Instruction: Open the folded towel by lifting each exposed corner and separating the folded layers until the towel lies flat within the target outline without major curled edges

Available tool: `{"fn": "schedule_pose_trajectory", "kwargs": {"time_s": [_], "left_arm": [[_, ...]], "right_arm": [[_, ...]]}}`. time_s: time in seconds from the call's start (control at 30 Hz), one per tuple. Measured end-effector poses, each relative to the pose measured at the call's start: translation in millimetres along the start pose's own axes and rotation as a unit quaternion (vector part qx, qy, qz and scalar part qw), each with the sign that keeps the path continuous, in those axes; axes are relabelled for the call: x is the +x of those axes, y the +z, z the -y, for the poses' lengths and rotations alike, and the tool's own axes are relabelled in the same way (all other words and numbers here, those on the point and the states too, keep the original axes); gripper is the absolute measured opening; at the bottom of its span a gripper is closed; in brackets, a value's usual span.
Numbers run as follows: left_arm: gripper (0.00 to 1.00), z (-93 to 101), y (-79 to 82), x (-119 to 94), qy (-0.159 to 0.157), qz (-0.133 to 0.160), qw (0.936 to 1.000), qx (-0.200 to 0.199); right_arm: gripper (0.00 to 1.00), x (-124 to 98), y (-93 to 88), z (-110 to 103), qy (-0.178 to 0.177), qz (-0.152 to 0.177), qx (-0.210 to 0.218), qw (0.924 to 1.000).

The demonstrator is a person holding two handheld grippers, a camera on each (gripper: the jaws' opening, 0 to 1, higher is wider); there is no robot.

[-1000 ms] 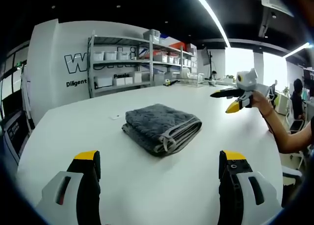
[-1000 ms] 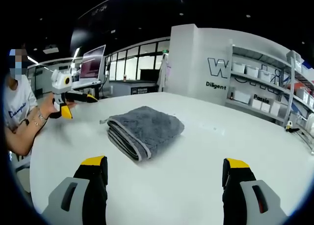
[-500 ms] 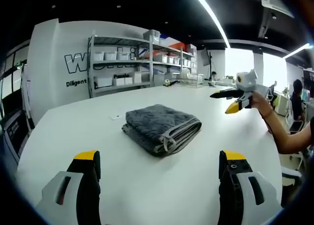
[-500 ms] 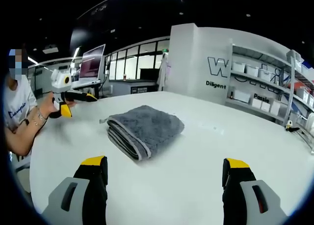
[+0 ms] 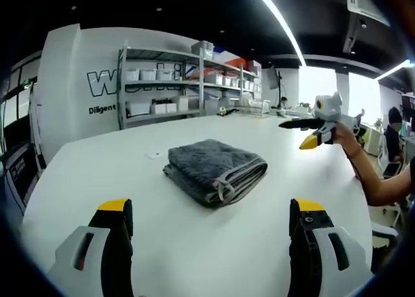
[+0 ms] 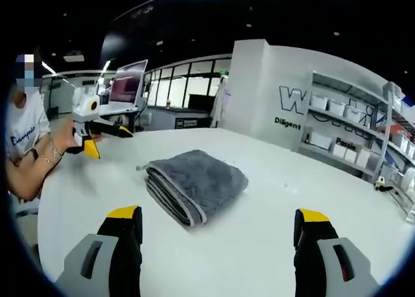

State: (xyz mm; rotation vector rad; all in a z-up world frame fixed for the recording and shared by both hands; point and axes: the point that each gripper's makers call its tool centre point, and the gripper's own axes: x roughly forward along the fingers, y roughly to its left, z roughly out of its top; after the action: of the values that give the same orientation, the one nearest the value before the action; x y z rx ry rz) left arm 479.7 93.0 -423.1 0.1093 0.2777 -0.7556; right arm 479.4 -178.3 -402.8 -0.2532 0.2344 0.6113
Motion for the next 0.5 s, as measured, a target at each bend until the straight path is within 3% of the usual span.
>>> {"fn": "schedule_pose_trajectory", "kwargs": {"time_s": [0.27, 0.33, 0.5], "left_arm": [[0.99, -4.0, -6.3, 2, 0.009, -0.017, 0.9998, 0.004], [0.99, -3.4, -5.3, 2, 0.006, -0.017, 0.9998, 0.005], [0.99, -3.6, -5.8, 2, 0.007, -0.019, 0.9998, 0.009]], "right_arm": [[0.96, 11, 37.8, -27, 0.0, 0.003, -0.05, 0.9987], [0.94, 19, 46.2, -42, 0.016, -0.013, -0.072, 0.9972], [0.85, 43, 70.1, -77, 0.046, -0.012, -0.105, 0.9934]]}}
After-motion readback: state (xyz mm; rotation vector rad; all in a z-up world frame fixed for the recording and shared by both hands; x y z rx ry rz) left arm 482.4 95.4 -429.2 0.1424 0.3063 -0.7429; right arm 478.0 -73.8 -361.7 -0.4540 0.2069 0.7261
